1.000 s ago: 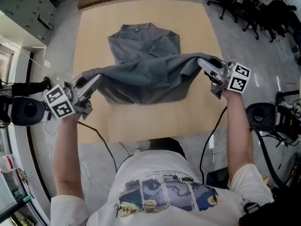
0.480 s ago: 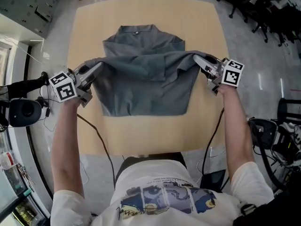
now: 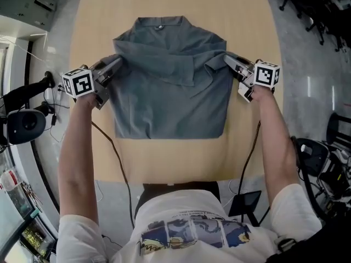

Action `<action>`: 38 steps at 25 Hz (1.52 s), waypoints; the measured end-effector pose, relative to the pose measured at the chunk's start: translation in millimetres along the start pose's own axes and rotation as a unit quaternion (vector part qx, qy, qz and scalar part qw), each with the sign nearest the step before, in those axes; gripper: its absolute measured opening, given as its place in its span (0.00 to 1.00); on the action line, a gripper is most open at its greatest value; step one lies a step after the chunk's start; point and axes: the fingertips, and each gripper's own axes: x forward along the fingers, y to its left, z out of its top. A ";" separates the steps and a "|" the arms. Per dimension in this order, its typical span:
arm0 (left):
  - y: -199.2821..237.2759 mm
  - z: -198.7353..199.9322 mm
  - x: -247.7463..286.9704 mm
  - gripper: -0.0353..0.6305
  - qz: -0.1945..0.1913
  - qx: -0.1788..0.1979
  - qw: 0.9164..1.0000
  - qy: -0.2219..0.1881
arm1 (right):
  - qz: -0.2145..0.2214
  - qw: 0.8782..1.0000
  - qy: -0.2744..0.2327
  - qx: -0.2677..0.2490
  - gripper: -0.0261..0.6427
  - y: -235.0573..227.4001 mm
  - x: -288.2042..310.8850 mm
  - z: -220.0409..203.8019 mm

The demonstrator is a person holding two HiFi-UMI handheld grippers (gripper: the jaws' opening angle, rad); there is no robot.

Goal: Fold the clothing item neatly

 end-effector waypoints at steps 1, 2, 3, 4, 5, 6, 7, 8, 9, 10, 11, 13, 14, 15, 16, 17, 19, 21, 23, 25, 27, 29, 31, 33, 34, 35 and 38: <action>4.6 -3.5 4.0 0.21 0.004 -0.002 1.000 0.007 | 0.000 1.000 0.006 0.005 0.12 -4.2 3.6 -2.9; 8.2 -7.1 7.6 0.29 0.007 -0.003 1.000 0.014 | -0.001 1.000 0.012 0.012 0.18 -8.2 5.9 -5.7; 11.0 -10.7 10.6 0.35 0.011 -0.003 1.000 0.022 | -0.003 1.000 0.017 0.019 0.23 -11.4 7.2 -8.4; 13.4 -13.9 13.0 0.38 0.014 -0.001 0.999 0.029 | -0.002 0.999 0.022 0.023 0.27 -13.3 8.1 -10.2; 15.4 -16.6 15.0 0.42 0.018 0.003 0.999 0.036 | 0.001 0.999 0.025 0.025 0.29 -14.0 8.5 -10.9; 17.3 -19.1 16.6 0.44 0.021 0.007 0.999 0.042 | 0.005 0.999 0.026 0.025 0.31 -14.0 8.8 -10.5; 19.0 -21.8 18.0 0.47 0.024 0.011 0.998 0.049 | 0.008 0.999 0.027 0.022 0.32 -13.8 9.0 -9.5; 20.8 -24.7 19.1 0.48 0.027 0.015 0.998 0.057 | 0.009 0.999 0.029 0.019 0.33 -14.1 9.0 -8.8; 22.6 -27.5 20.2 0.50 0.029 0.018 0.997 0.064 | 0.007 0.999 0.032 0.015 0.33 -15.6 8.6 -8.8; 24.4 -29.7 21.1 0.52 0.031 0.021 0.997 0.071 | 0.006 0.999 0.037 0.010 0.33 -16.8 8.6 -9.1; 25.7 -31.4 21.8 0.53 0.034 0.024 0.996 0.077 | 0.007 0.999 0.044 0.001 0.33 -16.8 8.9 -9.4; 26.2 -32.5 22.5 0.56 0.035 0.027 0.995 0.084 | 0.005 0.998 0.057 -0.011 0.34 -16.7 7.4 -10.7; 25.4 -32.2 22.6 0.57 0.034 0.027 0.995 0.085 | -0.002 0.998 0.062 -0.012 0.34 -18.2 4.6 -11.8; 24.1 -31.7 22.2 0.57 0.032 0.026 0.995 0.086 | -0.011 0.998 0.067 -0.011 0.34 -20.5 0.7 -13.0; 22.9 -31.6 20.9 0.57 0.031 0.025 0.995 0.086 | -0.020 0.997 0.070 -0.010 0.34 -22.8 -3.7 -13.8; 22.1 -31.9 18.9 0.57 0.032 0.025 0.995 0.088 | -0.025 0.997 0.071 -0.011 0.35 -23.6 -7.6 -13.8; 22.6 -33.9 13.7 0.57 0.037 0.027 0.995 0.094 | -0.028 0.997 0.070 -0.012 0.35 -21.3 -14.8 -13.2; 24.5 -37.0 7.3 0.57 0.043 0.027 0.994 0.097 | -0.034 0.997 0.068 -0.014 0.35 -22.0 -23.3 -14.2; 27.4 -40.6 -0.2 0.57 0.052 0.028 0.993 0.102 | -0.044 0.997 0.068 -0.011 0.35 -25.2 -32.0 -16.8; 30.0 -44.4 -9.4 0.57 0.067 0.032 0.991 0.109 | -0.056 0.996 0.065 -0.006 0.35 -28.9 -40.9 -20.7; 31.0 -47.5 -19.3 0.57 0.076 0.032 0.991 0.109 | -0.070 0.996 0.061 -0.005 0.35 -31.5 -49.7 -24.8; 30.3 -50.9 -28.5 0.57 0.078 0.031 0.991 0.106 | -0.081 0.995 0.059 -0.009 0.35 -30.7 -57.0 -28.3; 27.1 -54.4 -36.5 0.57 0.077 0.032 0.991 0.104 | -0.088 0.994 0.058 -0.013 0.35 -26.8 -62.3 -32.3; 22.0 -56.5 -43.8 0.57 0.077 0.035 0.991 0.101 | -0.092 0.994 0.057 -0.017 0.35 -20.5 -65.0 -36.9; 19.2 -57.3 -47.1 0.57 0.078 0.037 0.991 0.100 | -0.094 0.994 0.056 -0.019 0.35 -16.3 -65.7 -38.6; 15.9 -58.3 -50.2 0.57 0.078 0.039 0.991 0.098 | -0.096 0.994 0.054 -0.022 0.35 -11.6 -66.3 -39.9; 2.2 -62.1 -59.5 0.57 0.076 0.049 0.992 0.093 | -0.104 0.992 0.054 -0.039 0.35 3.8 -68.4 -45.6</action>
